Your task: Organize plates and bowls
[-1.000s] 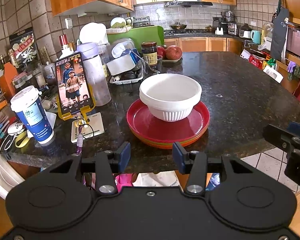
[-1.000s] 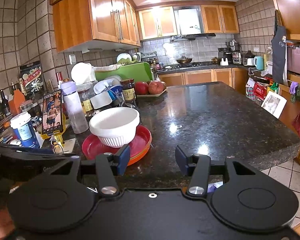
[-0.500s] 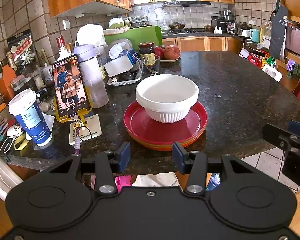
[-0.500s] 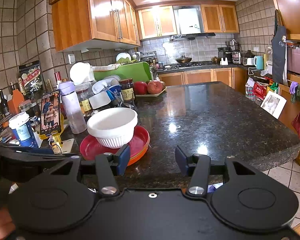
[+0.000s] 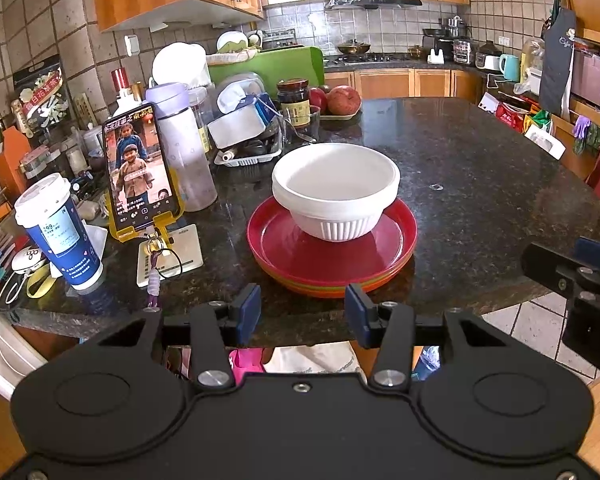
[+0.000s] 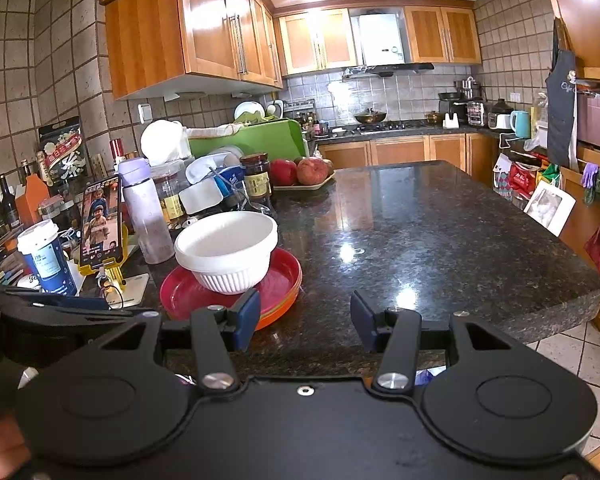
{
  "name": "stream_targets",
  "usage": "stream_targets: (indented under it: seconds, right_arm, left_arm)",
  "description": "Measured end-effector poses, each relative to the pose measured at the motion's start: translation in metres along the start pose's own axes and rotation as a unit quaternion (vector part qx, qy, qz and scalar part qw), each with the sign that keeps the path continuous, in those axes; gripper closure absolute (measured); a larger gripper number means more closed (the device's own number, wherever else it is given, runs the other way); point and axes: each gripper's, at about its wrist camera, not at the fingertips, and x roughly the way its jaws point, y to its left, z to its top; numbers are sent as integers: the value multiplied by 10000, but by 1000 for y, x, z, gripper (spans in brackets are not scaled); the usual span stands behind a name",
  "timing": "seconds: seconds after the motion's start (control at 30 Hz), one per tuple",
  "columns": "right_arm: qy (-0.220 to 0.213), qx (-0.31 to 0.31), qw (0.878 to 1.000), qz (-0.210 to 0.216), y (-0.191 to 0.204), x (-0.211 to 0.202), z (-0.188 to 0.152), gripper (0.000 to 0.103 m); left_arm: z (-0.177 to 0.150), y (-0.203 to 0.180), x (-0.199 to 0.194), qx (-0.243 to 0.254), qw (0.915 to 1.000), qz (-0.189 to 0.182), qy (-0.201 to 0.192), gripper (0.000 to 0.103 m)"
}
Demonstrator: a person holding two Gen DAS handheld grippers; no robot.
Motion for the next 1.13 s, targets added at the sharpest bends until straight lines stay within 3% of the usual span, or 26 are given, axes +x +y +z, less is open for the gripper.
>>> stream_targets:
  seconds: [1.13]
  right_arm:
    - [94,-8,9999,65,-6,7,0,50]
  left_arm:
    - [0,-3,7,-64,9999,16,124,48]
